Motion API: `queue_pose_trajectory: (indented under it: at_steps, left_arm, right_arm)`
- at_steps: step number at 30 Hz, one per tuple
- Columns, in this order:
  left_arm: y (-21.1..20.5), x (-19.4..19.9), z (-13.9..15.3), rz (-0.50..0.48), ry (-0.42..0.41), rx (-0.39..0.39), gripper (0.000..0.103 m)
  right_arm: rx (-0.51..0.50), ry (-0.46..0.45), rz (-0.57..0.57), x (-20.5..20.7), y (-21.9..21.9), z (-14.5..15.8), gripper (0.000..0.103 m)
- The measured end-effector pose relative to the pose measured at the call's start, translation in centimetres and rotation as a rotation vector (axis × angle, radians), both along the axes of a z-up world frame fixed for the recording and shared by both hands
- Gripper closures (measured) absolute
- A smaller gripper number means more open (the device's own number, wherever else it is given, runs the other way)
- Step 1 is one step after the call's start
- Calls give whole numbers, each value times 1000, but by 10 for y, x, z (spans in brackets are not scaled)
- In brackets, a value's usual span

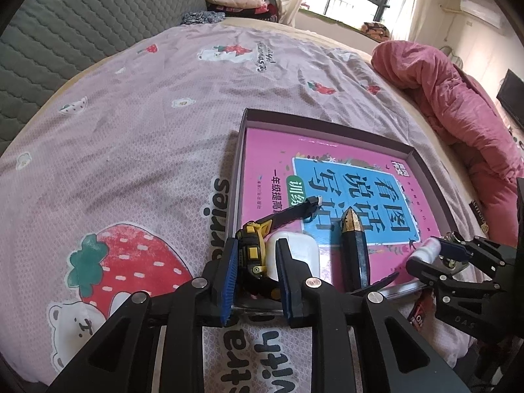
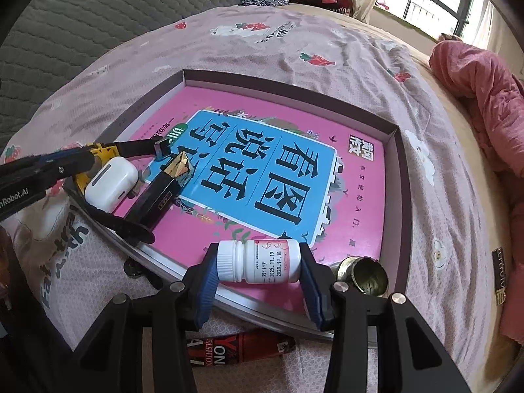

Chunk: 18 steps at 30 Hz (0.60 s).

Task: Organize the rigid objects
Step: 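Lower and release the yellow watch with the left gripper while the right releases the pill bottle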

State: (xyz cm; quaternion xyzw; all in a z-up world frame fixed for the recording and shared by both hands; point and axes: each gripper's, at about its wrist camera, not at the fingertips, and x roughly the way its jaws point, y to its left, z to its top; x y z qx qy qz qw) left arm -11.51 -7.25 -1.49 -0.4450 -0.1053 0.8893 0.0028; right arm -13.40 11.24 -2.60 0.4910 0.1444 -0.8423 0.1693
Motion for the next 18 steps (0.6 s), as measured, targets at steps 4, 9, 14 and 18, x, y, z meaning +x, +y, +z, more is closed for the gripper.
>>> queue_pose_trajectory:
  at_steps: [4, 9, 14, 18]
  left_arm:
    - [0, 1, 3, -3, 5, 0, 78]
    - [1, 3, 5, -11, 9, 1, 73]
    - [3, 4, 7, -20, 13, -1, 71]
    - [4, 7, 10, -23, 17, 1, 69]
  right_arm:
    - [-24, -3, -13, 1, 3, 1, 57]
    - [-68, -10, -33, 2, 9, 3, 57]
    - [-83, -5, -42, 5, 12, 5, 57]
    - [-90, 6, -44, 8, 14, 6, 56]
